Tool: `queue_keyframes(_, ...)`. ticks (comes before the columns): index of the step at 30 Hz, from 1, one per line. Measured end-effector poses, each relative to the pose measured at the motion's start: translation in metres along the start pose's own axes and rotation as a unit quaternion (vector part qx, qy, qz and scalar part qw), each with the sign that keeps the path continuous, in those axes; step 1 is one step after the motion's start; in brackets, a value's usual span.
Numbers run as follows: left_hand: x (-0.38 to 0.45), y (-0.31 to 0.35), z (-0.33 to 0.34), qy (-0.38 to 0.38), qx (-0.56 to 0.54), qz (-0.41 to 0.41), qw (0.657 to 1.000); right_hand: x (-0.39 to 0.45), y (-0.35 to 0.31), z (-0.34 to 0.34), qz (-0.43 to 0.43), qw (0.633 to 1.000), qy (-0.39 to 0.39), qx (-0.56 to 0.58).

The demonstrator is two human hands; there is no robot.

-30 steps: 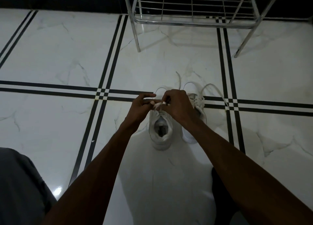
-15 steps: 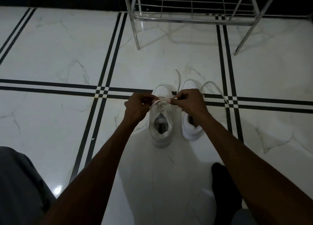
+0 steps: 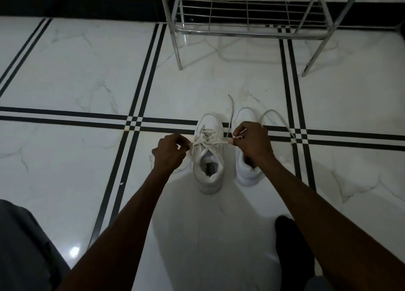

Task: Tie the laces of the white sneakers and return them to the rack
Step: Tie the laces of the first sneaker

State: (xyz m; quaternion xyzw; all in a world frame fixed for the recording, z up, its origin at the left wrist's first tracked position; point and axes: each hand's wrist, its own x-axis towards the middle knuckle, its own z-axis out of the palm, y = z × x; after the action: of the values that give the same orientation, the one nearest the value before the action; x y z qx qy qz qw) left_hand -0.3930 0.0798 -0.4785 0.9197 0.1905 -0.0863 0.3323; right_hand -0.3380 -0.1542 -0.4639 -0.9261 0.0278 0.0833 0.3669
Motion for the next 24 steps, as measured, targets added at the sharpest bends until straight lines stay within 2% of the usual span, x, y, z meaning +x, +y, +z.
queue_keyframes(3,0.004,-0.001,0.0,-0.009,-0.057,-0.005,0.998,0.003,-0.005,-0.01,-0.018,0.999,-0.022,-0.021)
queue_keyframes(6,0.004,0.0,-0.005,0.012,-0.08,-0.004,0.997,0.006,-0.005,-0.012,-0.017,0.998,-0.016,-0.054)
queue_keyframes(11,-0.002,-0.01,-0.002,0.016,-0.152,-0.081,0.985,0.003,0.0,-0.005,-0.048,0.994,-0.031,-0.09)
queue_keyframes(17,-0.006,-0.013,0.003,0.045,-0.235,-0.128,0.963,0.003,-0.001,0.001,-0.055,0.991,-0.03,-0.117)
queue_keyframes(21,-0.009,-0.013,0.007,0.07,-0.249,-0.133,0.957,-0.004,-0.005,0.003,-0.053,0.984,-0.022,-0.171)
queue_keyframes(24,-0.007,-0.017,0.004,0.059,-0.247,-0.098,0.962,-0.003,-0.002,0.008,-0.08,0.981,-0.002,-0.179)
